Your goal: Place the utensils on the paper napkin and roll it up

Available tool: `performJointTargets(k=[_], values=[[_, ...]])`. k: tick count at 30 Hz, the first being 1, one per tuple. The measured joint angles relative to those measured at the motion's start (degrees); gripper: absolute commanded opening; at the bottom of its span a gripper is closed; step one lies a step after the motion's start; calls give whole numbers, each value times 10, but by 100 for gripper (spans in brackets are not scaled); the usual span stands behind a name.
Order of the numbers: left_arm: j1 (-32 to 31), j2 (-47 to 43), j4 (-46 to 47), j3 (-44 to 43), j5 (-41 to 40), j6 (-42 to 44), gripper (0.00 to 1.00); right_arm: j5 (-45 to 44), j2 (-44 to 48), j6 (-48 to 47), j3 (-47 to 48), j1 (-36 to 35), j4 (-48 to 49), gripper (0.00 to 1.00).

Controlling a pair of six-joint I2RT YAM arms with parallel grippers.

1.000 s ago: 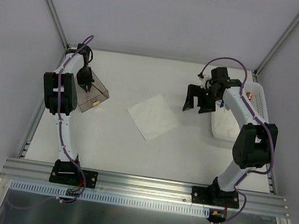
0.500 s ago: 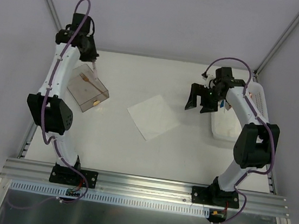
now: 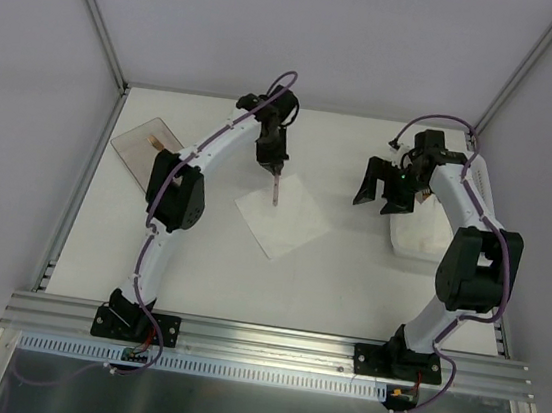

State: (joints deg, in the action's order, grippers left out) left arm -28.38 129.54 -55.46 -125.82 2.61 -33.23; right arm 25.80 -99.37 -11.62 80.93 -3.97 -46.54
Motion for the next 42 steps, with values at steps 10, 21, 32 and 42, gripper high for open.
performJointTargets(k=[10, 21, 32, 42], values=[[-59, 37, -23, -11, 1, -16, 0, 1, 4, 0, -2, 3, 0, 99], [-89, 60, -40, -16, -3, -35, 0, 2, 4, 0, -2, 3, 0, 99], [-92, 71, -50, -16, -31, -32, 0, 2, 4, 0, -2, 3, 0, 99], [-92, 79, -50, -16, -34, -19, 0, 2, 4, 2, -2, 3, 0, 99]])
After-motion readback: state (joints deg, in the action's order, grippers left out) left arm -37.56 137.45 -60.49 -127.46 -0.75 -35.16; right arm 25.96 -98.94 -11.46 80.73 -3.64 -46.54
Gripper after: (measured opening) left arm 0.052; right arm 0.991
